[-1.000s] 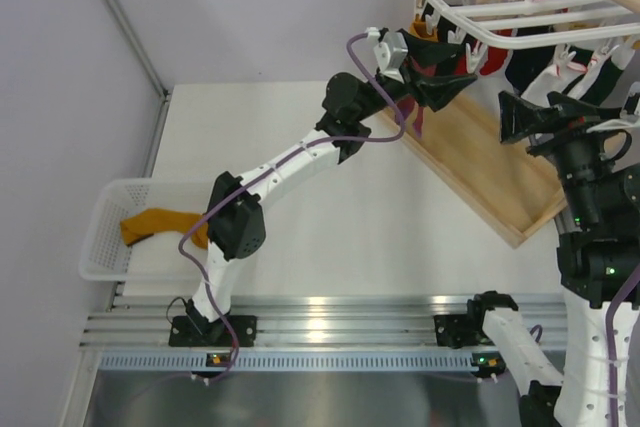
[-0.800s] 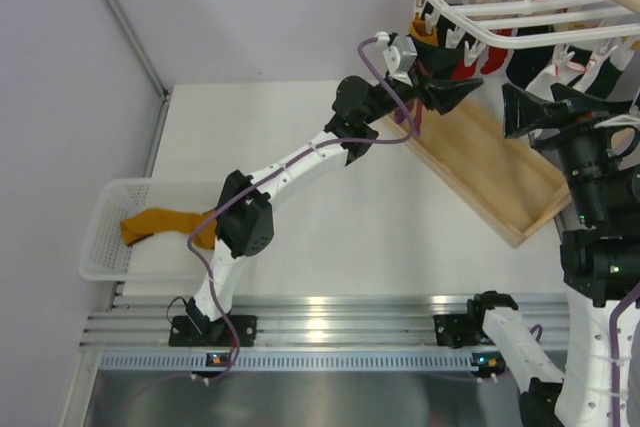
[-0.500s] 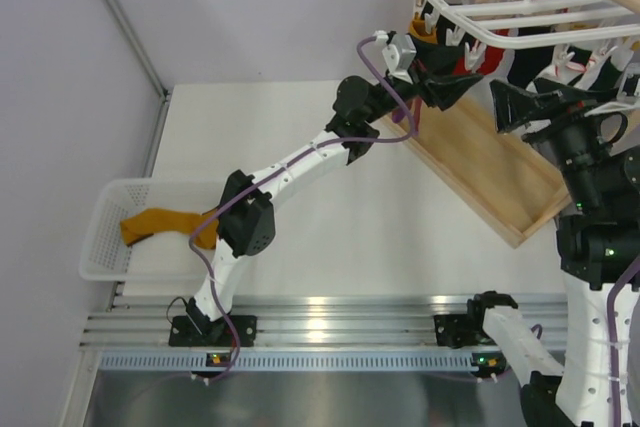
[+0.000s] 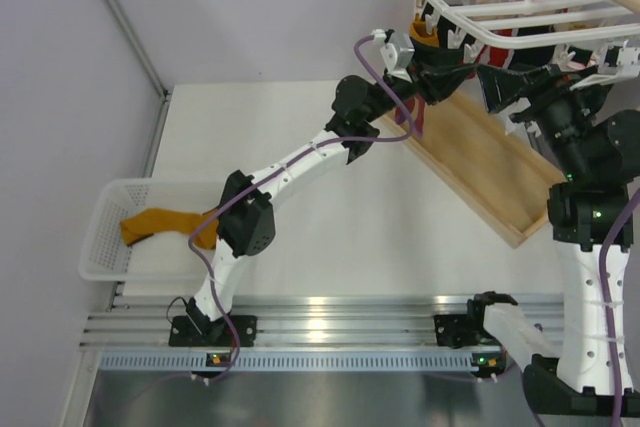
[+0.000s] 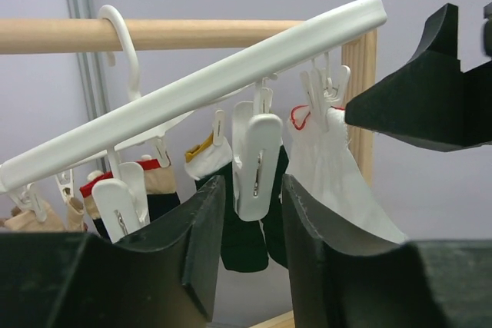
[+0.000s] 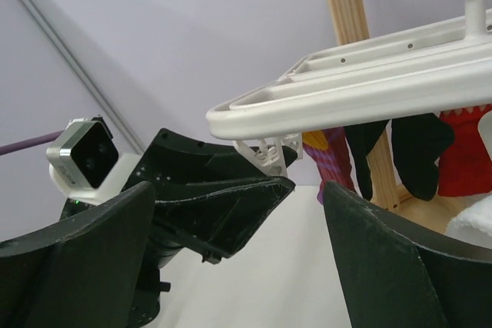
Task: Clip the socks to the hanger
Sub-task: Open the clamp at the hanger.
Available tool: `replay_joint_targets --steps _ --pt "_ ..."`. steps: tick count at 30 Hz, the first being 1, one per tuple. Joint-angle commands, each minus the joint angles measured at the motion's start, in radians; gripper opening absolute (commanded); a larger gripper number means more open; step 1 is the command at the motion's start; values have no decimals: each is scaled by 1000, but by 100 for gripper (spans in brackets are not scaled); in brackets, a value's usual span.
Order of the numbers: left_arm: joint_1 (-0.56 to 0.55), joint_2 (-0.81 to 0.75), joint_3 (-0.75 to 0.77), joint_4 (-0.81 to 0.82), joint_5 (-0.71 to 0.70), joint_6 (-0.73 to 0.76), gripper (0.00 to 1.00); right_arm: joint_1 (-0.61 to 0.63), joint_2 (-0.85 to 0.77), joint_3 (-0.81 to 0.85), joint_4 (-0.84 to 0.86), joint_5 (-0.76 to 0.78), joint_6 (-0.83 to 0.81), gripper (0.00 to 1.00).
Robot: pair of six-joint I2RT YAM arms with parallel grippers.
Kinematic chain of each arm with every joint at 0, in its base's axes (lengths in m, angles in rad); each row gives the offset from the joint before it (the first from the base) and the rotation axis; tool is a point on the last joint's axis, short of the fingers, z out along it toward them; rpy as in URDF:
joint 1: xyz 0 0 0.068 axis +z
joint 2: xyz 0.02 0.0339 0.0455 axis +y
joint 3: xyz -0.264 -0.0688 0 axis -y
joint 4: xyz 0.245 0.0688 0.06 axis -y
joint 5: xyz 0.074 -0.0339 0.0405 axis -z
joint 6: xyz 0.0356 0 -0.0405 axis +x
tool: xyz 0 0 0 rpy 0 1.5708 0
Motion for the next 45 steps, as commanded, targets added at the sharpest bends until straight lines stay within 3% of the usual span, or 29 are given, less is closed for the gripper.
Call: replay_joint_targets --steps 1,19,29,45 --pt "-8 -14 41 64 1 0 40 8 31 51 105 -23 41 89" --pt "-5 -57 6 20 144 35 14 109 145 149 33 22 -201 85" --pt "-5 -56 14 5 155 66 11 124 163 195 -48 60 -181 75" --pt "-9 -60 15 -11 189 71 11 218 182 175 -27 143 -261 65"
